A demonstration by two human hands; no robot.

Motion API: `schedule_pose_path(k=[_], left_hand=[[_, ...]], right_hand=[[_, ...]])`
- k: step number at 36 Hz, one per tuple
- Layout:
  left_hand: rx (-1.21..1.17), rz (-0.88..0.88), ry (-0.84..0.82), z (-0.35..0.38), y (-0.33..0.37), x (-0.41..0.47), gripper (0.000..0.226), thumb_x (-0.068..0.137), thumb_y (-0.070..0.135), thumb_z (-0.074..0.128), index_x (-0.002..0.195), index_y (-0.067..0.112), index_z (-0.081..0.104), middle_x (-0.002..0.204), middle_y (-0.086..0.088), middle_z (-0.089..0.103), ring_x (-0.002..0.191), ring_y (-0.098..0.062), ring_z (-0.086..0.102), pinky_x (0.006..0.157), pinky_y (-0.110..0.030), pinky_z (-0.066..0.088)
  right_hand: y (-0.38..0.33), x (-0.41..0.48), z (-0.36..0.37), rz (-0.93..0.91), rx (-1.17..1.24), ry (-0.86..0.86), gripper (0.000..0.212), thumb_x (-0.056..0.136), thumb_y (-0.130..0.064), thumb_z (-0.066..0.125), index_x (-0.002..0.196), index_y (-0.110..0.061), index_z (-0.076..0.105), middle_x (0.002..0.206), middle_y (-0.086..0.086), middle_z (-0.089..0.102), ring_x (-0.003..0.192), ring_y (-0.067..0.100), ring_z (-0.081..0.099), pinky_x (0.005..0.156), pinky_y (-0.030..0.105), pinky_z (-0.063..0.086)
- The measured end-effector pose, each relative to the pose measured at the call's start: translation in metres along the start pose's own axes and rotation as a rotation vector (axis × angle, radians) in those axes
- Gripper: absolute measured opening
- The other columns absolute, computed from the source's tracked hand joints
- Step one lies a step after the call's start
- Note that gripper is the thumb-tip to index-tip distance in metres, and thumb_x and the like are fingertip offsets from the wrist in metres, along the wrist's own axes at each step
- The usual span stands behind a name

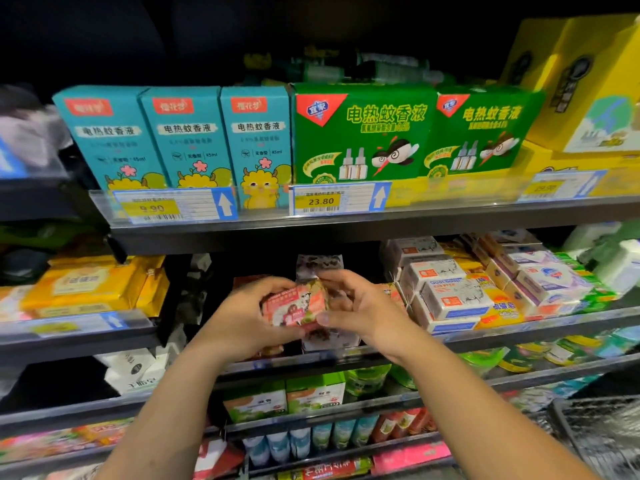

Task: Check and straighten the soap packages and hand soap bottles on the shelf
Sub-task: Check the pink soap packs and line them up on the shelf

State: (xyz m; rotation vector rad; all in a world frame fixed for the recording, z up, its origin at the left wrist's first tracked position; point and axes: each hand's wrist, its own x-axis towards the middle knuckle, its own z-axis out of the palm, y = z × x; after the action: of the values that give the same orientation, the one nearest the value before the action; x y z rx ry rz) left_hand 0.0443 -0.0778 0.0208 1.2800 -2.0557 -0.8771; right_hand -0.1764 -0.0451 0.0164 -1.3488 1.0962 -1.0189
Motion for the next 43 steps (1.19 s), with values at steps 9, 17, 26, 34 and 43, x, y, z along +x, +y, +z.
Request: schedule_pose_path(k=[9,17,26,34,43], left_hand=[[-0.184,-0.156,0.352,0.006,-0.057,0.035,0.054,0.071,0.016,0.088,0.110,0.035,0.057,0.103,0.003,0.067,0.093,0.001,0.065,0.076,-0.006,0.043],[0.228,-0.280,0.179,-0.003,-0.089,0.067,0.066,0.088,0.017,0.073,0.146,0.009,0.042,0.149,-0.017,0.043,0.137,-0.034,0.040,0.109,-0.036,0.035],[0.540,-0.243,-0.031,-0.003,-0.102,0.076,0.060,0.105,0.028,0.042,0.158,0.025,0.014,0.166,0.008,0.004,0.152,-0.027,0.000,0.123,-0.037,0.006],[0.537,-0.275,-0.029,0.004,-0.094,0.068,0.058,0.106,0.030,0.036,0.155,0.042,0.007,0.163,0.017,-0.008,0.151,-0.025,-0.013,0.123,-0.044,0.003],[0.387,0.016,0.206,0.034,-0.032,0.063,0.027,0.095,0.026,0.061,0.121,0.027,0.067,0.146,0.007,0.048,0.146,-0.022,0.020,0.121,-0.033,0.013]], right_hand=[[0.036,0.033,-0.007,-0.110,-0.812,0.127,0.057,0.093,-0.037,0.067,0.145,-0.019,0.050,0.153,-0.002,0.041,0.146,0.015,0.028,0.122,0.027,0.020],[0.051,0.032,-0.005,0.007,-1.066,-0.053,0.076,0.099,-0.059,0.039,0.160,-0.024,0.013,0.167,-0.001,-0.006,0.154,0.020,-0.011,0.125,0.036,0.004],[0.051,0.030,-0.008,-0.001,-1.097,-0.076,0.083,0.092,-0.072,0.026,0.159,-0.030,0.004,0.167,-0.006,-0.007,0.153,0.016,-0.013,0.125,0.044,0.007],[0.048,0.027,-0.005,-0.009,-1.059,-0.063,0.075,0.100,-0.059,0.037,0.160,-0.027,0.007,0.167,-0.006,-0.008,0.152,0.014,-0.015,0.125,0.038,0.002],[0.014,0.028,-0.043,0.131,-0.942,-0.082,0.072,0.098,-0.053,0.052,0.158,-0.029,0.021,0.165,-0.006,0.019,0.151,0.015,0.020,0.117,0.024,0.018]])
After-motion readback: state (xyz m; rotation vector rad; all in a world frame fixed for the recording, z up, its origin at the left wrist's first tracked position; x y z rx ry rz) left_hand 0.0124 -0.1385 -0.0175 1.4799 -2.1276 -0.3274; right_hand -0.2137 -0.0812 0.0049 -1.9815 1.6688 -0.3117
